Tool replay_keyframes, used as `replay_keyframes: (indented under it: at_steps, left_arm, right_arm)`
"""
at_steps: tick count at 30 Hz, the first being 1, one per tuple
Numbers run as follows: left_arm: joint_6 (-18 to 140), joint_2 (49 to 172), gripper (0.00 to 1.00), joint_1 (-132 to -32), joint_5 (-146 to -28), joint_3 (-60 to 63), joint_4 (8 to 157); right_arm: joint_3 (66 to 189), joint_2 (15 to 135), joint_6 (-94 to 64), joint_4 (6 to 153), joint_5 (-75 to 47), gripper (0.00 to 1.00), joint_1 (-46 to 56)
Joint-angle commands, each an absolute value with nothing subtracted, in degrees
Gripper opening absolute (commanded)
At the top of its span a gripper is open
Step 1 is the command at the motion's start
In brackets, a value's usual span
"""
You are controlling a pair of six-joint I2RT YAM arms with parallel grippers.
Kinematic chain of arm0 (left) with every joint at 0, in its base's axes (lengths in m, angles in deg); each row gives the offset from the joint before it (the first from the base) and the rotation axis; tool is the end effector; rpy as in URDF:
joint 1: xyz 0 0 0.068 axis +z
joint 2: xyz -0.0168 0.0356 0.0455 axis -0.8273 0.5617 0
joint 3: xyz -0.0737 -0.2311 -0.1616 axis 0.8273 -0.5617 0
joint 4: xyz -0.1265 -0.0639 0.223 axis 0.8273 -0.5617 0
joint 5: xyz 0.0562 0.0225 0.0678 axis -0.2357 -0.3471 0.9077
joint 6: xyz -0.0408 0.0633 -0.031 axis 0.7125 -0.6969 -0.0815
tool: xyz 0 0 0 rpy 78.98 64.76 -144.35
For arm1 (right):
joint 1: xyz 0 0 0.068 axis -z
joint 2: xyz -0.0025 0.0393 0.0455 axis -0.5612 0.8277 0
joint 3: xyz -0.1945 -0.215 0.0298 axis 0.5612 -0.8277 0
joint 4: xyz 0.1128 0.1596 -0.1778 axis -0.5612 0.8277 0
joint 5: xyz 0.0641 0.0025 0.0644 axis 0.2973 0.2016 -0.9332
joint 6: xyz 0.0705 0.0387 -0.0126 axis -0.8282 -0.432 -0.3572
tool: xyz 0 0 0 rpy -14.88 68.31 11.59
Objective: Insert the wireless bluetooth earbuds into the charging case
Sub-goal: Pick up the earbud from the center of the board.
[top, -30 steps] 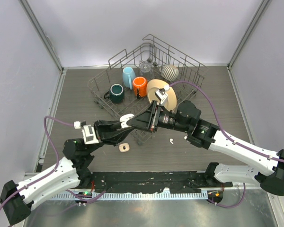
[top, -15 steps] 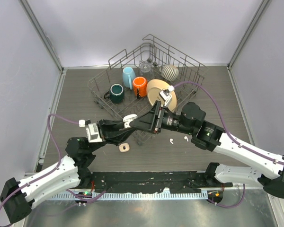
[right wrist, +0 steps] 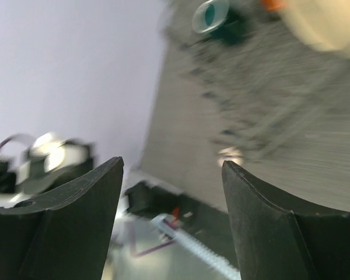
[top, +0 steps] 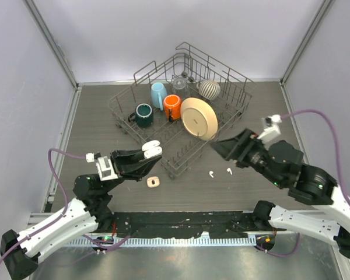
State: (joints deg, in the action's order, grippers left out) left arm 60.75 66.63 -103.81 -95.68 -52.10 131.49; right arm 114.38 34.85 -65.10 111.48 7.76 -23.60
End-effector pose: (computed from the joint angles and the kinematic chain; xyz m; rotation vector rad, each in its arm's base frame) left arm 0.0830 -0.1228 0.3507 0.5745 0.8207 -1.0904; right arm 0.0965 0.1211 0.4195 0.1794 1.9198 1.2072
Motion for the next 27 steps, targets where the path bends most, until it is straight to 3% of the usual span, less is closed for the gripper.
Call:
replay_keyframes:
  at_steps: [1,10,17,27]
  left_arm:
    - [60.12,64.77,0.00,-103.81,-95.23,-51.95,130.76]
    - [61.43,64.68,0.00,-103.81,-96.64,-51.60,131.28]
    - [62.14,64.42,0.00,-103.73,-98.57,-50.28,130.67]
    - [61.88,60.64,0.00,-103.81,-96.82,-52.30,128.82]
  right_arm:
    - [117.60,32.81,-68.13,141.31,37.95,0.73,-23.69]
    - [109.52,42.65,-59.63,146.80,35.62,0.72,-21.77]
    - [102.84,49.95,-42.93,133.01,10.74,0.68,3.10]
    - [98.45,58.91,-41.50,125.01,3.43,0.63,7.85]
